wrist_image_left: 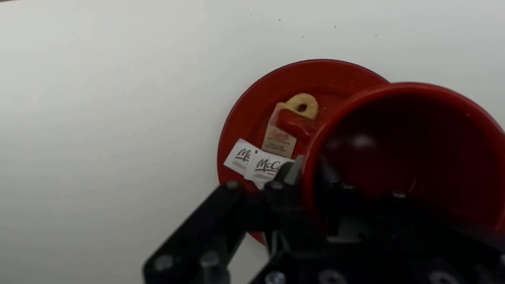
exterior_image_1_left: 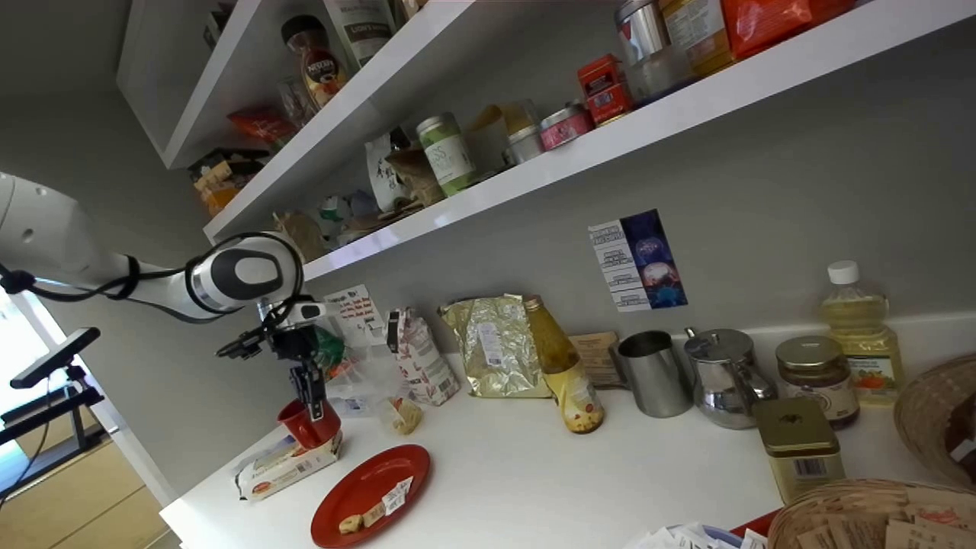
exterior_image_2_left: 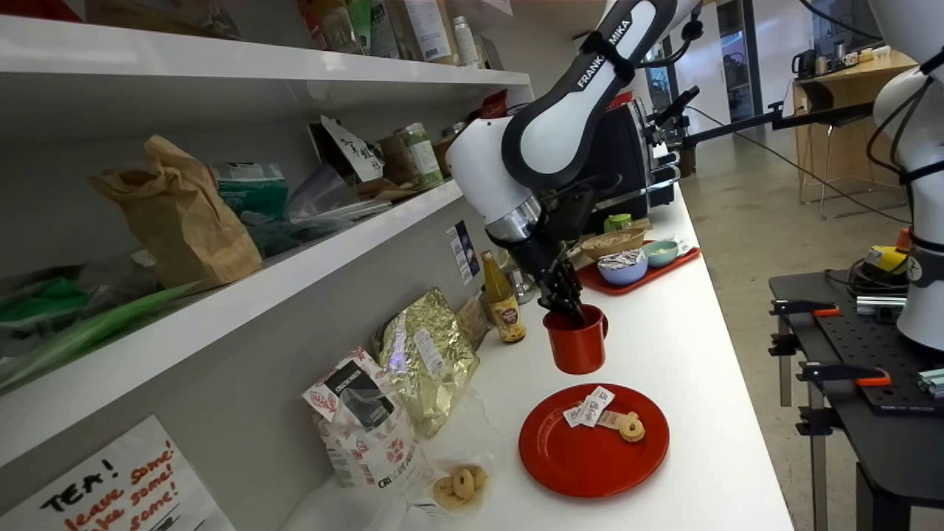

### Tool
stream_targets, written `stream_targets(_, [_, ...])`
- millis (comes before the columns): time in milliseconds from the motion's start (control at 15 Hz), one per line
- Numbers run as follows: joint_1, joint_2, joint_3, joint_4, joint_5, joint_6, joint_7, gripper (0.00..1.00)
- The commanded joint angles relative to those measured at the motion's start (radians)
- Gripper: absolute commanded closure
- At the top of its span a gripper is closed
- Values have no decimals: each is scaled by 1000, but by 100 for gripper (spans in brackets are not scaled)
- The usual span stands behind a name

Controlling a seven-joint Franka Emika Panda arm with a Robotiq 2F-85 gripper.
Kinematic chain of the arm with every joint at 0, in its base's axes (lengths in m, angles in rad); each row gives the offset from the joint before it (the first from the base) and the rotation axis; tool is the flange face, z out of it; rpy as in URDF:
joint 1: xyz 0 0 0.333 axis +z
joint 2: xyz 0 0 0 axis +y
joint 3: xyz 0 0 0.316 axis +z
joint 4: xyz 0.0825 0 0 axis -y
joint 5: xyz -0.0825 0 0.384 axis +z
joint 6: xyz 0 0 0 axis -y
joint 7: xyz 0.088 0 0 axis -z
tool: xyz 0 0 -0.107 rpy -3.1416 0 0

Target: Put the red cup on the red plate

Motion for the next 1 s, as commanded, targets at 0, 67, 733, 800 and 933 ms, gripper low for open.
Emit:
stream_targets(0, [23, 113, -6, 167, -47, -94, 13, 98])
stream_targets(67, [23, 133, -9, 193, -49, -106, 4, 98])
stream_targets(733, [0, 310, -19, 251, -5, -99, -89, 98])
stream_targets(800, [2, 321, -17, 249, 0, -99, -93, 98])
stream_targets(933, [7, 334, -12, 245, 20, -87, -76, 98])
